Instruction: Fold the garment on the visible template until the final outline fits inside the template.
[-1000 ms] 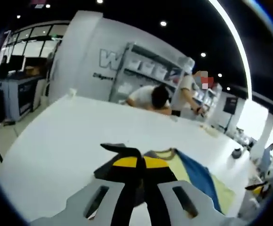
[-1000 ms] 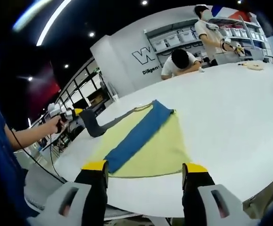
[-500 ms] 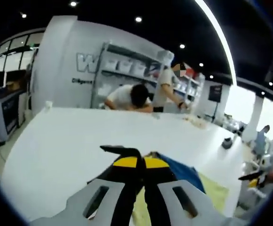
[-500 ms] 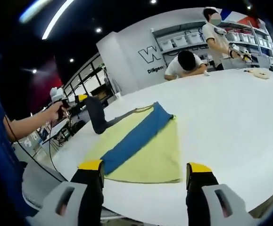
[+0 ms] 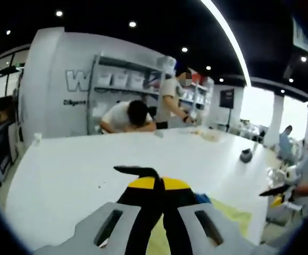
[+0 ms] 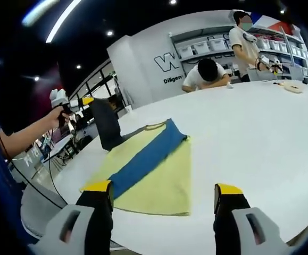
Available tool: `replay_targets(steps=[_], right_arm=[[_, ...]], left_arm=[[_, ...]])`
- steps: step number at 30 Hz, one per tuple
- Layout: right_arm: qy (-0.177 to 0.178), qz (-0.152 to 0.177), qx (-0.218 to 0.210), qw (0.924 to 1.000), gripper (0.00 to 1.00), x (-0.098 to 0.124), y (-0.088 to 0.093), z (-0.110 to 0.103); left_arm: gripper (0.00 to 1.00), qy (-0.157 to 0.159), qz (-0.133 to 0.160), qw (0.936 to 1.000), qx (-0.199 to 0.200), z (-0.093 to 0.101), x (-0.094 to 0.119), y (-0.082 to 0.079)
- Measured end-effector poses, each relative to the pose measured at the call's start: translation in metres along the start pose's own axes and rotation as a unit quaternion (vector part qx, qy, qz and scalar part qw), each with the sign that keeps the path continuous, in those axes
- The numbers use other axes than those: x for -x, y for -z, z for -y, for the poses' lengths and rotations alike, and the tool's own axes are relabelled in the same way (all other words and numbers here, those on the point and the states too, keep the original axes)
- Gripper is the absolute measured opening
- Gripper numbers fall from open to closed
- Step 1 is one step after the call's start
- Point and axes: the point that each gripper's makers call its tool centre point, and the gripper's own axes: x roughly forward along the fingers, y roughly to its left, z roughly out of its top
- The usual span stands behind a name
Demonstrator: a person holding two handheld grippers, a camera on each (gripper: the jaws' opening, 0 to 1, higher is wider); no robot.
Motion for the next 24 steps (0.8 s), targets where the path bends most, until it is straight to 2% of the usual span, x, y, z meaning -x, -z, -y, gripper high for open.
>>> replay_targets(steps=[2,5,8,13,17,18,24], right_arm=[[0.003,-0.003,0.000,1.0000,0.77,0.001,0.001,0.001],[0.004,-0.008,-0.001,1.0000,0.78,0.001,0.003,0.003],[0.009,-0.016,0.001,0.9998,0.78,0.002,0.006,0.006],[0.014,-0.022,-0.002,0.9996,0.78,0.003,0.009,0.009],[0.017,-0.020,-0.005,0.9996,0.78,0.004,0.009,0.010],[0.016,-0.018,-0.008,0.9997,0.78,0.004,0.008,0.010],[0.016,-0.020,-0.010,0.9996,0.77,0.007,0.011,0.013]], left_arm=[[0.03,0.011,0.001,0.9999,-0.012,0.012,-0.003,-0.006],[0.03,0.022,-0.002,0.9996,-0.019,0.022,-0.007,-0.007],[0.03,0.041,-0.013,0.9981,-0.044,0.034,-0.013,-0.005],[0.03,0.091,-0.041,0.9889,-0.110,0.071,-0.021,0.004],[0.03,0.110,-0.046,0.9862,-0.115,0.088,-0.026,0.009],[0.03,0.117,-0.049,0.9849,-0.118,0.098,-0.028,0.012],[0.03,0.142,-0.055,0.9796,-0.132,0.121,-0.030,0.022]])
